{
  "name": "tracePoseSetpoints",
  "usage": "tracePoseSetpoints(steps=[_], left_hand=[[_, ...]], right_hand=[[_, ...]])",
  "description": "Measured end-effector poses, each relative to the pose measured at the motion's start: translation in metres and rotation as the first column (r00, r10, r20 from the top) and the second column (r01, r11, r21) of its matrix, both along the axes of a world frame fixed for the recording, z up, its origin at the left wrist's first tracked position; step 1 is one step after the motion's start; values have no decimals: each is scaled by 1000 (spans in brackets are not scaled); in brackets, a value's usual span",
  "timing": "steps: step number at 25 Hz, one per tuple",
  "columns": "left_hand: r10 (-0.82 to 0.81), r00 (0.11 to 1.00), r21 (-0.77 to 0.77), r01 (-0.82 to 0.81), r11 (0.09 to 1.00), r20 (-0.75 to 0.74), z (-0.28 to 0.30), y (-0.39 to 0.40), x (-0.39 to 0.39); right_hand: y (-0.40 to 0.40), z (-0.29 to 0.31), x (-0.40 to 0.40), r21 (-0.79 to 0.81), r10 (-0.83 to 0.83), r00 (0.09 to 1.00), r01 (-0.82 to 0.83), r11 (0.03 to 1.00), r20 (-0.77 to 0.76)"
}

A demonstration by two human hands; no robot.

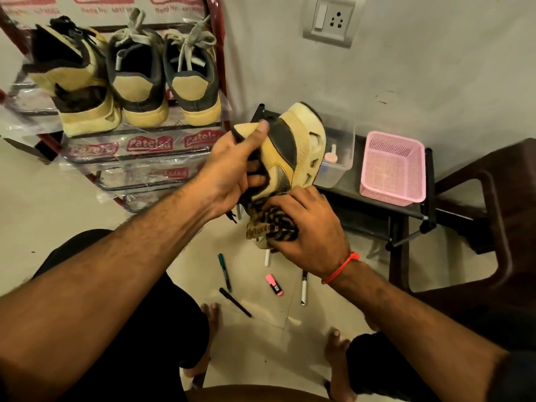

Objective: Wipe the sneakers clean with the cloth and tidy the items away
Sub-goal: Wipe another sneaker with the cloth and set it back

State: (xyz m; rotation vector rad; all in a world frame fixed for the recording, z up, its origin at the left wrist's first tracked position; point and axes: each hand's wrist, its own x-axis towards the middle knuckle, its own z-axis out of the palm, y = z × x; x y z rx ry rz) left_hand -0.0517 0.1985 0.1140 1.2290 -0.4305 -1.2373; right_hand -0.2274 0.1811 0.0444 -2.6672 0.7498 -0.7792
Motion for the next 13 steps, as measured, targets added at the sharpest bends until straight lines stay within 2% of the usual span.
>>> tracePoseSetpoints(steps=[2, 4, 6, 8, 11, 12, 13], left_hand=[[-31, 986, 24, 28, 999, 161, -3, 1, -1], [-37, 936, 62, 16, 998, 350, -4, 4, -1], [-28, 878, 79, -11, 997, 477, -5, 5, 2], [-54, 835, 93, 4, 996, 547, -5, 7, 4], [-208, 823, 106, 179, 978, 529, -4, 11, 4], [-298, 787, 103, 290, 951, 541, -4, 14, 2], [-402, 667, 132, 418, 899, 627, -5, 17, 0]], right_hand=[[0, 3, 0, 57, 12, 999, -14, 998, 35], [-1, 11, 0, 198, 13, 987, -45, 979, 161], [-12, 23, -3, 403, -117, 941, -21, 915, 317], [-26, 33, -8, 583, -271, 865, -30, 812, 422], [-30, 36, -9, 712, -371, 749, -186, 677, 548], [-30, 36, -8, 731, -396, 717, -231, 642, 573], [-31, 37, -8, 737, -422, 683, -257, 625, 596]])
